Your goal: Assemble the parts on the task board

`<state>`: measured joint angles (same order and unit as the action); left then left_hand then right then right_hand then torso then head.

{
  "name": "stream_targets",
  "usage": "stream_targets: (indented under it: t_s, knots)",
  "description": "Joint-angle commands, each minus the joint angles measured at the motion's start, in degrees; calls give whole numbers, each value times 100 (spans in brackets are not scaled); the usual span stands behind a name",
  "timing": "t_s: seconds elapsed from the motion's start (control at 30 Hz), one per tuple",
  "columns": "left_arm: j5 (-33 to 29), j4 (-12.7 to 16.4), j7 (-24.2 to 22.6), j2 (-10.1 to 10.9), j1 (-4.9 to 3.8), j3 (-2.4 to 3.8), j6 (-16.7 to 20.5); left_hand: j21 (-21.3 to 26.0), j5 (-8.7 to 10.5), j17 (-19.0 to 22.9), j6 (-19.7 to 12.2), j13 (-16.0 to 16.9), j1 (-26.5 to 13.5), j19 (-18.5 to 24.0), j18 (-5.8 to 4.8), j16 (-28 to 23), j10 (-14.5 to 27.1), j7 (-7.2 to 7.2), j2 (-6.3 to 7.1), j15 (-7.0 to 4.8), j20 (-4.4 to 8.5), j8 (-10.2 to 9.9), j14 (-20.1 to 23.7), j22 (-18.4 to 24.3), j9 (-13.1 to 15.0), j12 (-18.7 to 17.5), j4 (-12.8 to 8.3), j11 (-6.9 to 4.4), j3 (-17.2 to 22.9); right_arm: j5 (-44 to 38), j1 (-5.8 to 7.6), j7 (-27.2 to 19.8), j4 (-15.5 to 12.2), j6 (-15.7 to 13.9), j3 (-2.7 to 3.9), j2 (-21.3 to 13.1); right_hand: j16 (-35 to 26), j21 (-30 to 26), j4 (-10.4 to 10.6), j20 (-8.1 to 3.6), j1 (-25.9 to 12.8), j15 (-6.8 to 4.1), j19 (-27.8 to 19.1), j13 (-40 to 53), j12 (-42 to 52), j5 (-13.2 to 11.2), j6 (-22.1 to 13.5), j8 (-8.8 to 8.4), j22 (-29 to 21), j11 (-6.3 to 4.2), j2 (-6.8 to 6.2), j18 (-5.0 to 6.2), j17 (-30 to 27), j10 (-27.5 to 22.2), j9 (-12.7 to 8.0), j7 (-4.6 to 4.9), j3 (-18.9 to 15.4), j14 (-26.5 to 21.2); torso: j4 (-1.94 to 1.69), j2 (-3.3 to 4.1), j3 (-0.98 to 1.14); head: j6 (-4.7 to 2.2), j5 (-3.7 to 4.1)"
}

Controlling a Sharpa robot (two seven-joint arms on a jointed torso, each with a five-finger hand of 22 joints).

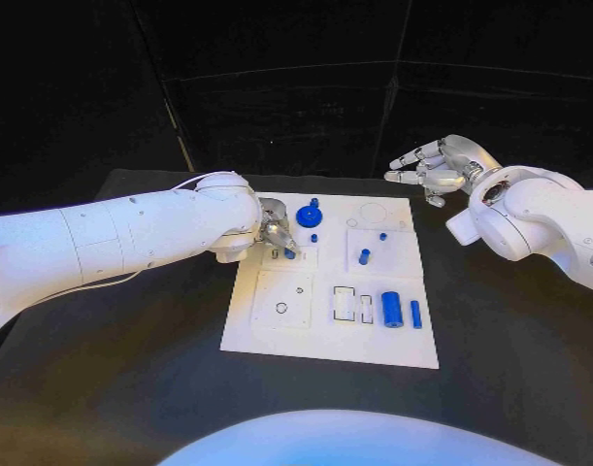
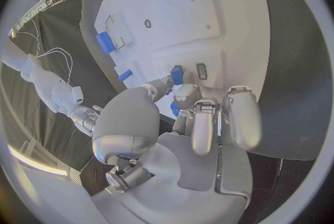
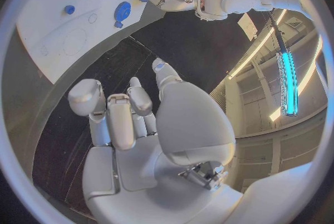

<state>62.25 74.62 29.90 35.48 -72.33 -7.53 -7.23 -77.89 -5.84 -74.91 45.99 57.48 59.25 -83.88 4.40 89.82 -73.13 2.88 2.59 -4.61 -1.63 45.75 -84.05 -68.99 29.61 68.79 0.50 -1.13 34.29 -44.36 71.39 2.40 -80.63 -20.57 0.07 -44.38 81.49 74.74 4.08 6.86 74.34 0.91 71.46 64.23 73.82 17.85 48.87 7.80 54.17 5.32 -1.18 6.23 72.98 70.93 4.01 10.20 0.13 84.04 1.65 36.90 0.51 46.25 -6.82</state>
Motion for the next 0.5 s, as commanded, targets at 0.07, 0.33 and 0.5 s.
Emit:
stream_targets:
  t_s: [0.07,0.33,0.5]
  knots:
    - [34,-43,65,-35,25,-21,-200,-3,18,-1509,32,8,-84,-15,-42,18,-23,-24,10,-50,51,-34,-595,-15,-7,25,-393,-38,353,-15,12,-32,-6,19,5,1,-30,-31,4,-14,32,-34,-28,-5,-1,20,-27,28,-5,-17,25,65,-5,-24,-4,0,-21,228,0,1,1,-2,13]
    - [34,-132,66,-99,22,-21,-206,-4,21,-1509,86,21,-148,-20,-44,18,-26,-39,46,-62,64,-46,-595,-24,-12,40,-307,-51,190,-15,12,-34,-6,18,5,7,-30,-31,4,-14,32,-34,-28,-5,-1,20,-27,28,-5,-17,25,65,-5,-24,-4,0,-21,228,-4,3,-1,5,26]
    - [34,-178,67,-129,21,-21,-212,-4,24,-1509,115,21,-193,-22,-46,18,-24,-44,69,-66,69,-56,-595,-30,-16,45,-247,-55,66,-15,12,-37,-4,17,5,13,-35,-39,7,-15,30,-34,-35,-19,-10,16,-28,29,-21,-16,23,68,-13,-35,-4,1,-28,227,-2,0,0,12,27]
